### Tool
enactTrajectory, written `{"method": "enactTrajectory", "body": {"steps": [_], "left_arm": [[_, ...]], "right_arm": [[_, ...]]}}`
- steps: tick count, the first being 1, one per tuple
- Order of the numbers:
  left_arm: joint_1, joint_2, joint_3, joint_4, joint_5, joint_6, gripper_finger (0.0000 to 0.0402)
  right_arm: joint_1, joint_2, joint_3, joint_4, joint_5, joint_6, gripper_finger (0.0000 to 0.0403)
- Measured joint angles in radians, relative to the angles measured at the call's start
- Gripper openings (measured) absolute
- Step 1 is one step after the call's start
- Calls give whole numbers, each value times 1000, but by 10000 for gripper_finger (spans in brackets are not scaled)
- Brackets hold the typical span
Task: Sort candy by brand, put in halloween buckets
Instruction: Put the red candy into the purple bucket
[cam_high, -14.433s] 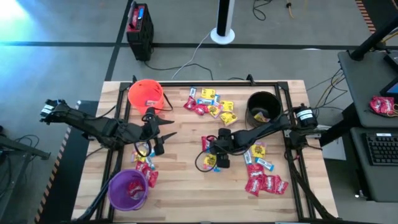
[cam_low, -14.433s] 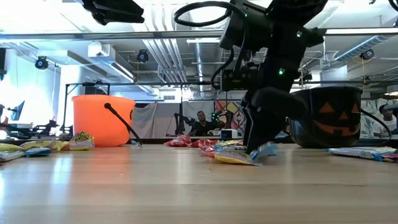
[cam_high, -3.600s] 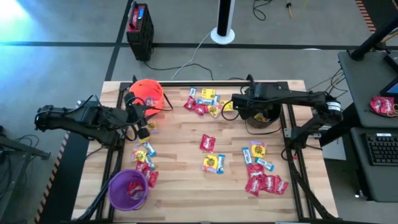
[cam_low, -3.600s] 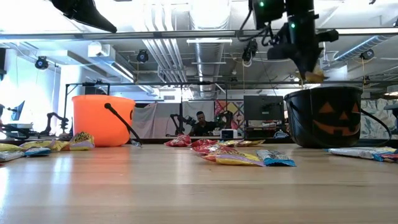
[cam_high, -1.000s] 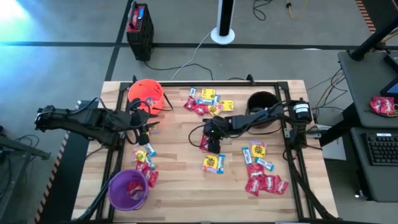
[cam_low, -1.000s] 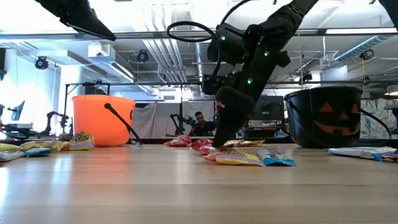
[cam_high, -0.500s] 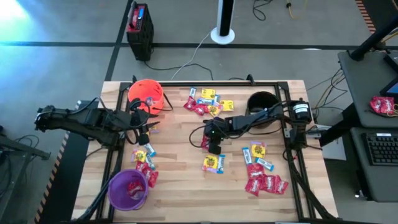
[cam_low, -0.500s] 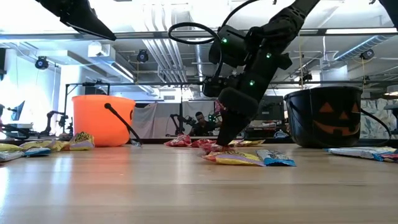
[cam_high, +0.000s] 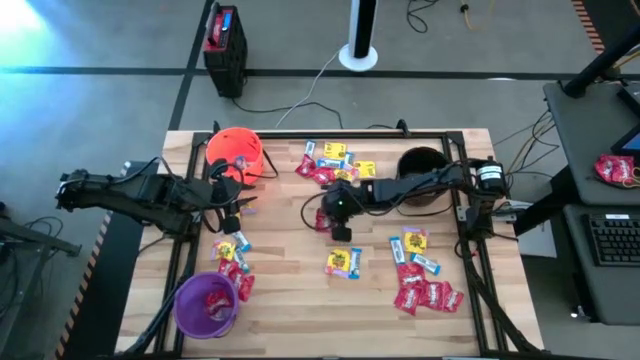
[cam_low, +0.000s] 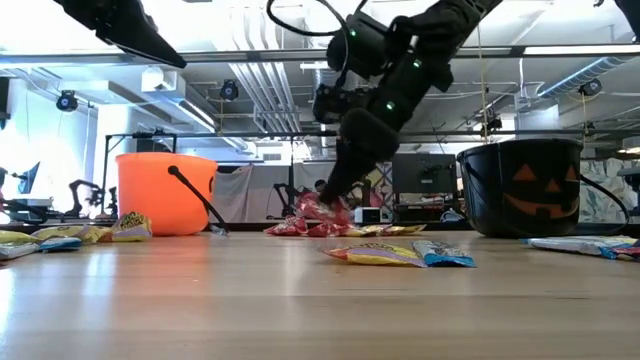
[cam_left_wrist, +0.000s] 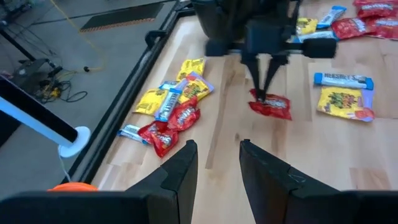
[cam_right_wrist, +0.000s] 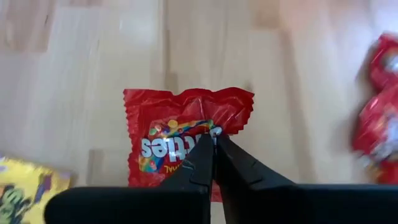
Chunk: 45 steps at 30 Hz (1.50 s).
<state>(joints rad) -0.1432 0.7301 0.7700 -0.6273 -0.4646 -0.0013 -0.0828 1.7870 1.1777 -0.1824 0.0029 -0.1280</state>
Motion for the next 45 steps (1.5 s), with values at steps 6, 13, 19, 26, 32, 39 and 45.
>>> {"method": "enactTrajectory", "body": {"steps": [6,13,19,26,32,39,45], "left_arm": [[0,33,0,10,12,-31,104],[0,103,-6,138,12,-63,106],[0,145,-7,140,17,-160,146],[0,209,-8,194,85,-227,219],[1,280,-8,268,78,-273,240],[1,330,-8,398,54,-247,233],[1,358,-8,425,53,-236,214]], "right_arm": [[0,0,28,102,29,-102,8],[31,0,30,394,205,-322,8],[86,0,31,531,291,-496,8],[151,1,31,636,515,-771,8],[180,2,31,698,541,-903,8],[202,3,40,700,540,-861,8],[216,3,41,715,550,-772,8]]}}
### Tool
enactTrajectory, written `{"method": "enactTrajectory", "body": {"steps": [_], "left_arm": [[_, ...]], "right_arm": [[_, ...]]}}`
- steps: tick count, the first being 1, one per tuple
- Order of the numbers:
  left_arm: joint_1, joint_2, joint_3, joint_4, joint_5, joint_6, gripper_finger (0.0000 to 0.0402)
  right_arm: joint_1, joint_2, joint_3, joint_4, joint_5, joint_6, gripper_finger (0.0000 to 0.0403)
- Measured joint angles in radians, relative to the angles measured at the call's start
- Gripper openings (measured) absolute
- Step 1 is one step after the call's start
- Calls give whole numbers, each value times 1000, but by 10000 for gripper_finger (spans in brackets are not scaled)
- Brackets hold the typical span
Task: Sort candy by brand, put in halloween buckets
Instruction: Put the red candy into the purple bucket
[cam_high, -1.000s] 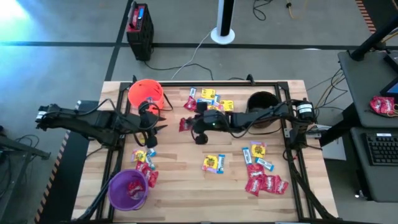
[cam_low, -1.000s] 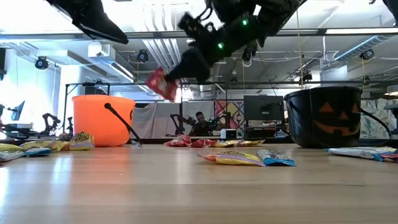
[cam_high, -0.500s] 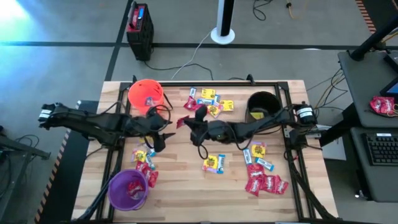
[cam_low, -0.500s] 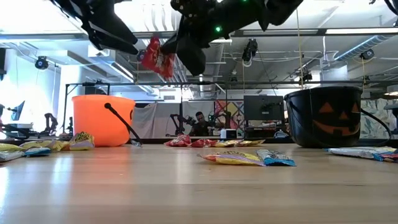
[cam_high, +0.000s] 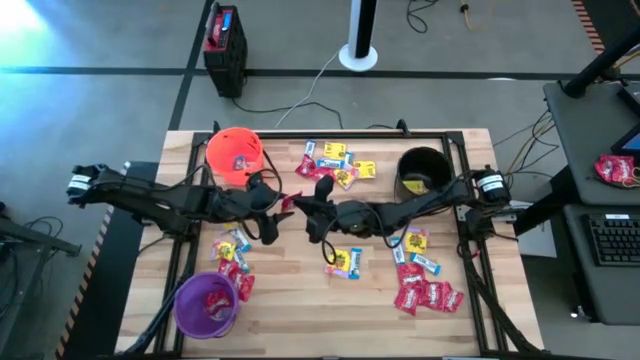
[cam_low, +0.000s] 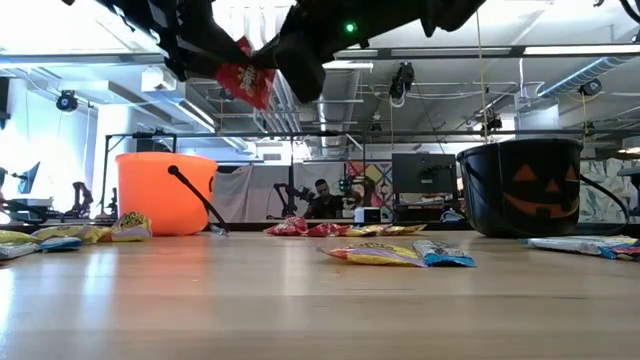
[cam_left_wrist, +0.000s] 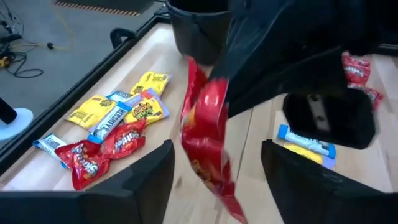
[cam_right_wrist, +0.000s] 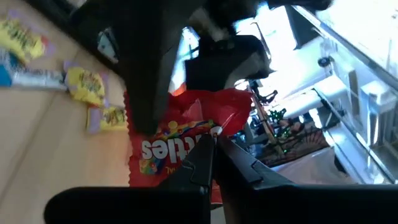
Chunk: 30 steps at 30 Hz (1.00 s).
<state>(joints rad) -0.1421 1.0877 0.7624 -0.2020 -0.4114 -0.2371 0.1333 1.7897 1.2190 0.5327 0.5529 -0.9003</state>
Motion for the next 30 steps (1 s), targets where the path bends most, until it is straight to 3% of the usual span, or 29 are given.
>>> {"method": "enactTrajectory", "body": {"steps": [3,7,8,13,20,25,30], "left_arm": [[0,12,0,0,1,3,158],[0,18,0,-3,1,13,36],[0,17,0,-3,1,15,21],[-4,11,0,-16,36,15,11],[-28,5,11,-78,78,-3,4],[-87,1,156,-344,142,-97,2],[-232,2,385,-606,171,-172,2]], "right_arm": [[6,0,0,5,1,28,8],[15,0,0,4,1,41,9],[18,0,0,5,1,54,9],[18,-15,0,-27,-4,206,31],[18,-78,1,-166,-3,412,127],[15,-145,1,-302,-9,525,179],[-17,-188,-4,-417,-11,558,199]]}}
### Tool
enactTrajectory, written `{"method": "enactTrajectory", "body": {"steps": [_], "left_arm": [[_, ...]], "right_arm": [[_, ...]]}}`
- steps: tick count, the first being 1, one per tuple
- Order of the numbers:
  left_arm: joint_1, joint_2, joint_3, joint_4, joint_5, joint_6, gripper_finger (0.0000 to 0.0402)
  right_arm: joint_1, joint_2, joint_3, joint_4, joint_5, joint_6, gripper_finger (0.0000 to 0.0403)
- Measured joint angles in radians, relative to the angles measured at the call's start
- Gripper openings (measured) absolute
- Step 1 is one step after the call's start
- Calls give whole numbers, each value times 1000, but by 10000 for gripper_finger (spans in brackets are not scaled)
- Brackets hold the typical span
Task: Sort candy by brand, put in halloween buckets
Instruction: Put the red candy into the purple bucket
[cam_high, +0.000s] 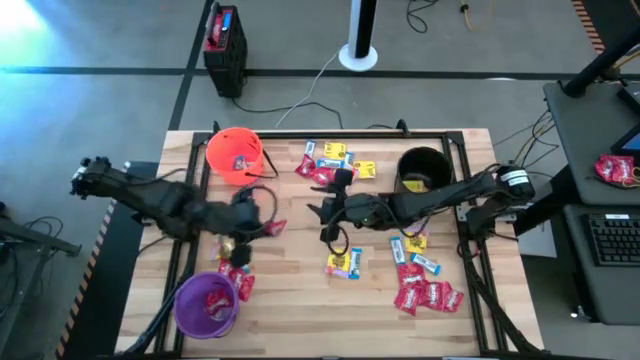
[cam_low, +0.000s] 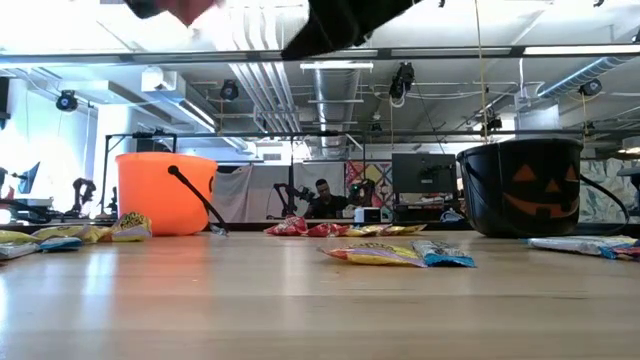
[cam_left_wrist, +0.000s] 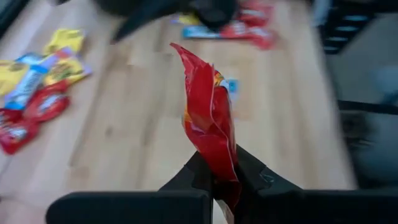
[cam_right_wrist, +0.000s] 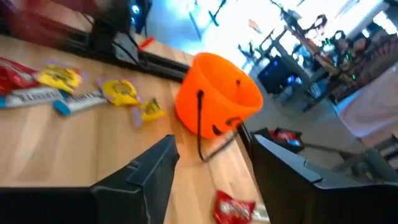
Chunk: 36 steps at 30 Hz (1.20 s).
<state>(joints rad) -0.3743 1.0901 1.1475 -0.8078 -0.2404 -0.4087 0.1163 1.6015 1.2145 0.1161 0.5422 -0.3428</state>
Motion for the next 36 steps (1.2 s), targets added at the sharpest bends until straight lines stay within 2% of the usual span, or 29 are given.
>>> {"method": "enactTrajectory", "body": {"steps": [6,11,14,22,28,32,36], "left_arm": [[-227,22,242,-363,9,-254,1],[-409,37,271,-530,48,-453,1],[-498,45,240,-514,101,-521,1],[-679,103,113,-355,138,-660,1],[-722,133,11,-269,203,-922,1],[-723,144,-30,-203,204,-954,2],[-721,162,-39,-272,201,-1064,16]], "right_arm": [[-59,-2,-26,-13,-14,9,199],[-124,16,-49,-6,-117,62,199],[-159,25,-58,-11,-154,87,199],[-207,27,-61,-7,-159,107,201],[-229,27,-61,-8,-159,106,201],[-251,27,-61,-7,-159,105,201],[-273,27,-61,-7,-157,108,201]]}}
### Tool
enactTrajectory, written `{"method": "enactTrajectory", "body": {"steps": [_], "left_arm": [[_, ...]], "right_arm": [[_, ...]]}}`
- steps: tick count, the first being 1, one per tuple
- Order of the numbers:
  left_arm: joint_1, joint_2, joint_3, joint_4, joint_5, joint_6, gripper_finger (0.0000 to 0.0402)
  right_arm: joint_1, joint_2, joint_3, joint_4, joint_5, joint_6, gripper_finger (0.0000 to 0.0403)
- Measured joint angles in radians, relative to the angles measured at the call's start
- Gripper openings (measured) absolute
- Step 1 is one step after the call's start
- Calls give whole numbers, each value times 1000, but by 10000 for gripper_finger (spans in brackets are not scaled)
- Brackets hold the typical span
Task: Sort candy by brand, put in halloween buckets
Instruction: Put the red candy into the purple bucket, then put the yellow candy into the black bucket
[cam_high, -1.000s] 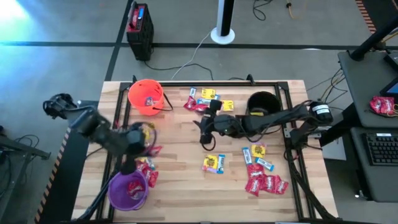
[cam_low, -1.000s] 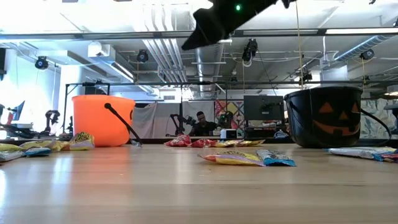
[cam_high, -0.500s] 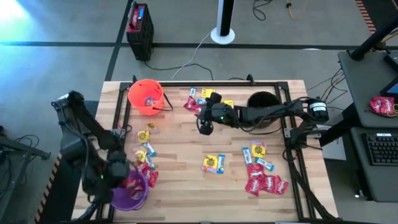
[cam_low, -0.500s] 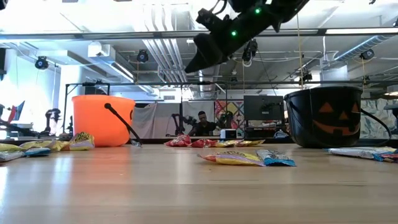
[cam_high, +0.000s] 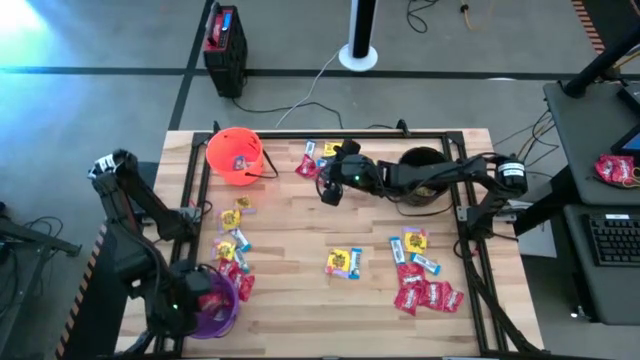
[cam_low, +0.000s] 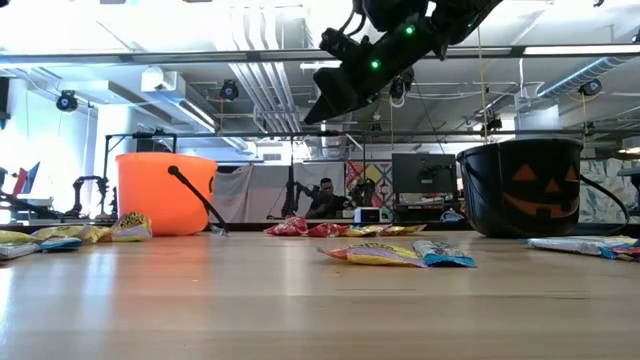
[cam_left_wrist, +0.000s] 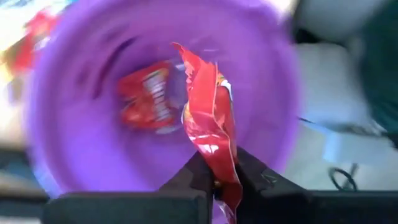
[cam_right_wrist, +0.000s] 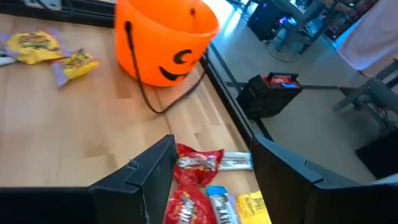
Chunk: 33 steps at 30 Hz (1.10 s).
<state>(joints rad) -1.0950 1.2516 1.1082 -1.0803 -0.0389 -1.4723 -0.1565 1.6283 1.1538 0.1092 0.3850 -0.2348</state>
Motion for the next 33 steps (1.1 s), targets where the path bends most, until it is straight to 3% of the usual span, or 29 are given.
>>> {"method": "enactTrajectory", "body": {"steps": [5,15,22,29,33], "left_arm": [[0,6,-7,-56,42,-160,49],[0,4,-7,-43,22,-133,99],[0,2,53,-88,-226,-30,102],[17,1,171,-176,-614,282,99],[43,-15,184,-178,-730,528,84]], "right_arm": [[-4,0,0,0,-1,0,201],[-3,0,0,-66,-27,60,201],[6,-4,0,-172,-54,114,201],[17,-30,0,-259,-381,223,201],[44,-32,0,-362,-512,283,201]]}}
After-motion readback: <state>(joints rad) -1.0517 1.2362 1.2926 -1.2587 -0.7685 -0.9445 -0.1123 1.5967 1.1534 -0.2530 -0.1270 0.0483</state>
